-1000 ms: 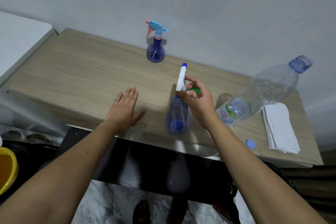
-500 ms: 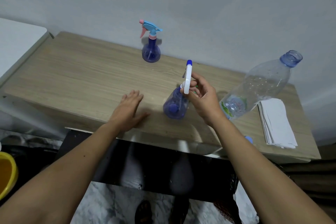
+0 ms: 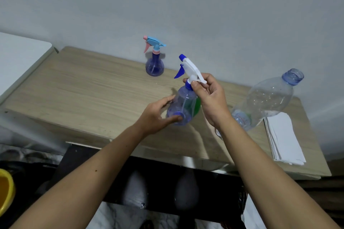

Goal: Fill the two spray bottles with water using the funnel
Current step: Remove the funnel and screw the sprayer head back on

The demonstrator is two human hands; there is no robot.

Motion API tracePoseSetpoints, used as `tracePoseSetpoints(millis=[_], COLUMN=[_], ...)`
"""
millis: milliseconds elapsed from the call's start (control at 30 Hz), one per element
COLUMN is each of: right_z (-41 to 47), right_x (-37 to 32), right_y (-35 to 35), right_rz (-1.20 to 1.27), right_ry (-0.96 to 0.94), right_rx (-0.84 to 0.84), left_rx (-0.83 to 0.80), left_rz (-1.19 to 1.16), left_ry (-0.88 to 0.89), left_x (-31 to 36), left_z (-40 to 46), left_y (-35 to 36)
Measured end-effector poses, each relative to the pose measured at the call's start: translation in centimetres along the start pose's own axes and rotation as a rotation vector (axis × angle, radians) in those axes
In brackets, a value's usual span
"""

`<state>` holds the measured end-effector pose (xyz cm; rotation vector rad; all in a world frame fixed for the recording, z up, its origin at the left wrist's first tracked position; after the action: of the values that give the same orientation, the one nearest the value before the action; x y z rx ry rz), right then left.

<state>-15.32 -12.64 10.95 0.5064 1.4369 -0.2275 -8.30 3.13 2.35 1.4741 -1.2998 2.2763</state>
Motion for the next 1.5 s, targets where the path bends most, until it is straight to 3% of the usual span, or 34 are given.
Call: tracePoseSetpoints(millis=[400, 833, 1500], right_z=[9.3, 16.5, 17.4], right_x=[-1.6, 3.6, 4.3], right_y=[0.9, -0.5, -1.0], right_rz=[-0.056, -0.087, -0.093], right_ry=[-0.096, -0.083, -0.054], right_rx=[0.089, 0.179, 0.203], left_rx=[0.241, 0.244, 0.306], left_rz=[-0.163, -0.154, -0.066], left_ry=[-0.161, -0.185, -0.176], left_x=[-2.3, -8.6, -10.1], left_z=[8.7, 16.2, 17.0], left_y=[-3.1, 0.3, 1.6])
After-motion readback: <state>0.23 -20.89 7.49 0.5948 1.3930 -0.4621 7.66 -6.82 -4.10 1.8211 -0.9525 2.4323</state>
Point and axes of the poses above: each hand's wrist, its own z-axis towards the middle knuckle, its own y-axis out of the palm, x = y × z, the point moved 9 cm from there along z, towards the middle knuckle, and after that the axes turned 9 degrees about z, right-handed, at the moved point
